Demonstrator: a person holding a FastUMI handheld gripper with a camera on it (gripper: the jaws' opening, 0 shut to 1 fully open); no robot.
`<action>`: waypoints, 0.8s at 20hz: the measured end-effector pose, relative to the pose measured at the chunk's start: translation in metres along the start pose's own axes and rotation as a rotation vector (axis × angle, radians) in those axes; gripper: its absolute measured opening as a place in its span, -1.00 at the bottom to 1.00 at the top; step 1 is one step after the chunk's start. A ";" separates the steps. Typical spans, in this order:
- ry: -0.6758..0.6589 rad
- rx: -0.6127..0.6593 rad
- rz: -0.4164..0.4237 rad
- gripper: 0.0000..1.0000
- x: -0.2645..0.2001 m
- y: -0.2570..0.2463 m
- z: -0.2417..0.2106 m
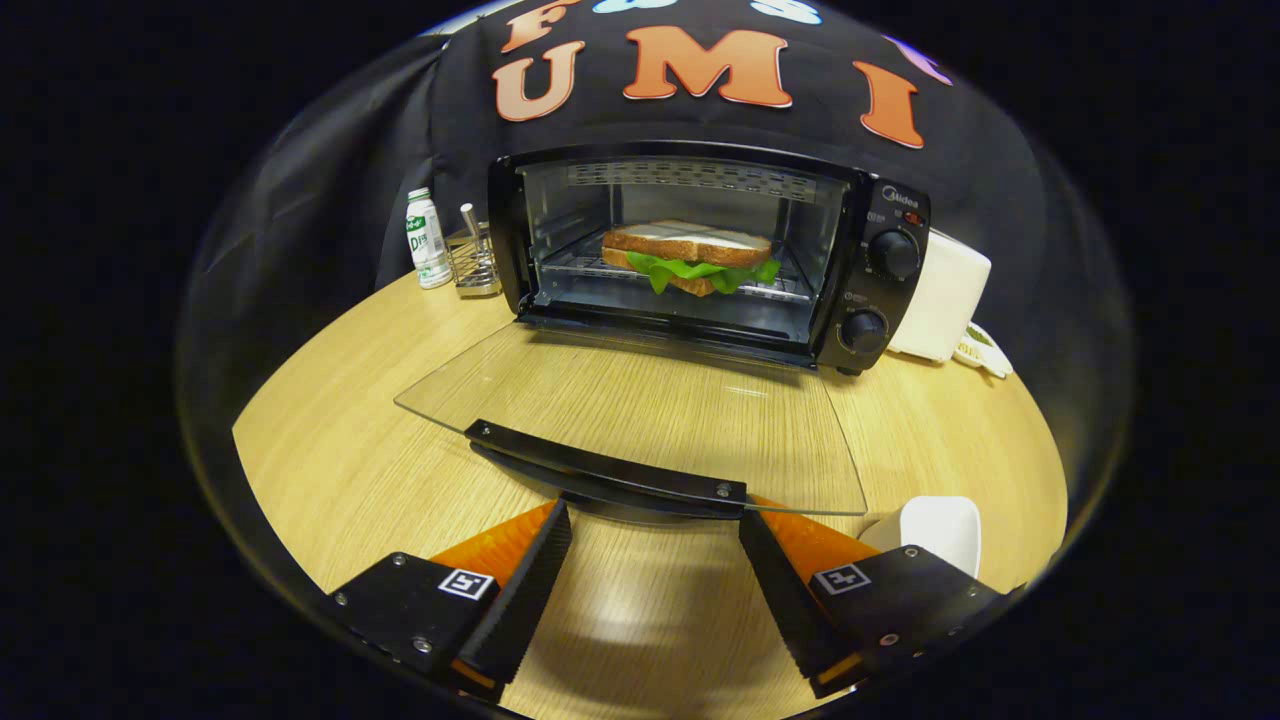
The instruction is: Open the toaster oven, put the food inside, and close the toaster oven door.
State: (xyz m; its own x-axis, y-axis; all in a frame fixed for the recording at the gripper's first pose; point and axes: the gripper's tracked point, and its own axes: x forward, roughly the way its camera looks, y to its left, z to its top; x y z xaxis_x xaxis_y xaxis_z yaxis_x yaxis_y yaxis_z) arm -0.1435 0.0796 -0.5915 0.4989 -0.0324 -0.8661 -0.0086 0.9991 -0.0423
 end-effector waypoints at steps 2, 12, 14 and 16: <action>-0.036 0.013 0.020 1.00 -0.005 -0.001 0.014; -0.231 0.151 0.116 1.00 -0.020 -0.017 0.112; -0.256 0.166 0.123 1.00 -0.017 -0.021 0.127; -0.271 0.184 0.127 1.00 -0.015 -0.024 0.141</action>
State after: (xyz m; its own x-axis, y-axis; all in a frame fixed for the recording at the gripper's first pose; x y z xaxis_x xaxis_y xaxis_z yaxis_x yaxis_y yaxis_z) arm -0.0286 0.0604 -0.5075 0.7162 0.0765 -0.6937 0.0589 0.9838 0.1693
